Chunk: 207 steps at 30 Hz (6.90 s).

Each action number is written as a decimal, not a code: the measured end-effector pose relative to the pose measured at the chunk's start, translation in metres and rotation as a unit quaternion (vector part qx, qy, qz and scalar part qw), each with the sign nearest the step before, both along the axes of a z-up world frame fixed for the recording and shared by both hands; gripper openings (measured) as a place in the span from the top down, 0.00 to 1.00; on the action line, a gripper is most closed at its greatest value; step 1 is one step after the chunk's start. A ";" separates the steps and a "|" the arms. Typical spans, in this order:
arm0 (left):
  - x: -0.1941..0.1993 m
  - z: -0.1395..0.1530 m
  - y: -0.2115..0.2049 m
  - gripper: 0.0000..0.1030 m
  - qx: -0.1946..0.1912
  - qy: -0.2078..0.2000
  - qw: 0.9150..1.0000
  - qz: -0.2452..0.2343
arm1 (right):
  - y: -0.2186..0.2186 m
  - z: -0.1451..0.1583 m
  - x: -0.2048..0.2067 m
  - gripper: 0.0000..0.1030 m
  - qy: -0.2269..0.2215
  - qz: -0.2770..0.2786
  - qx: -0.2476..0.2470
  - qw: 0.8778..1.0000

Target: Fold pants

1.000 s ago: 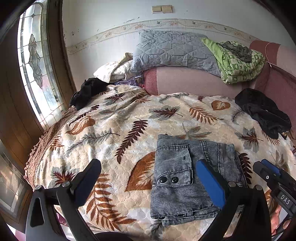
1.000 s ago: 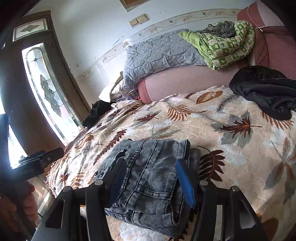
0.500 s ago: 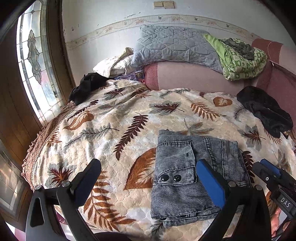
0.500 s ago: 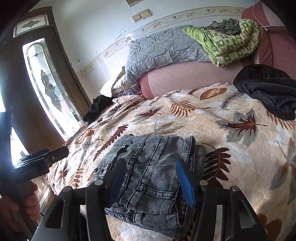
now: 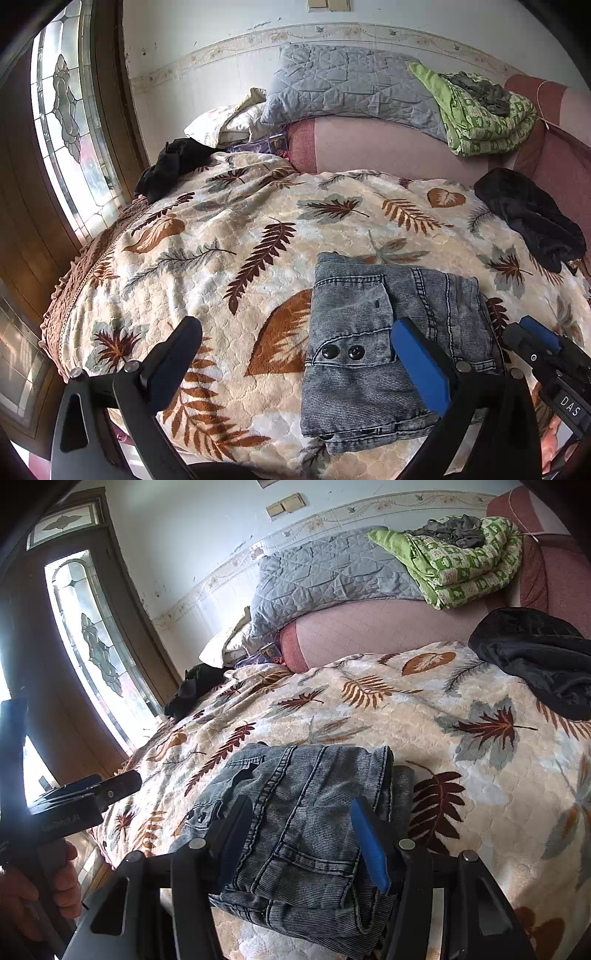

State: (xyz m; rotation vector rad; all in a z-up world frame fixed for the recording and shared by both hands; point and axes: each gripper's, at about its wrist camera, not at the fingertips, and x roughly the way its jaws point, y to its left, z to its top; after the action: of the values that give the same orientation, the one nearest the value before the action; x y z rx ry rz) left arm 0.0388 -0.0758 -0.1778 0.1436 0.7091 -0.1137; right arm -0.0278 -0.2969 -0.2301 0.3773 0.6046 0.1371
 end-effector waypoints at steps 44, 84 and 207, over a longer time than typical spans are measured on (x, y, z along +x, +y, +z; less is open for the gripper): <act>0.013 -0.019 0.003 0.00 0.001 0.022 1.000 0.004 | -0.001 -0.013 0.011 0.42 0.035 -0.005 -0.001 0.999; 0.112 -0.109 0.004 0.03 -0.237 0.253 0.915 -0.205 | -0.031 -0.075 0.075 0.53 0.159 -0.023 0.126 0.979; -0.088 0.187 0.080 0.08 -0.024 -0.192 0.980 0.051 | 0.115 0.176 -0.080 0.30 -0.140 -0.048 -0.170 0.974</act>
State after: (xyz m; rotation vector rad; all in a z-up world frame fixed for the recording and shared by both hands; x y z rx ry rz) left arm -0.0488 0.0042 0.0095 0.0799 0.3278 -0.0041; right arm -0.1082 -0.1820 -0.0545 0.0514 0.3213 -0.0080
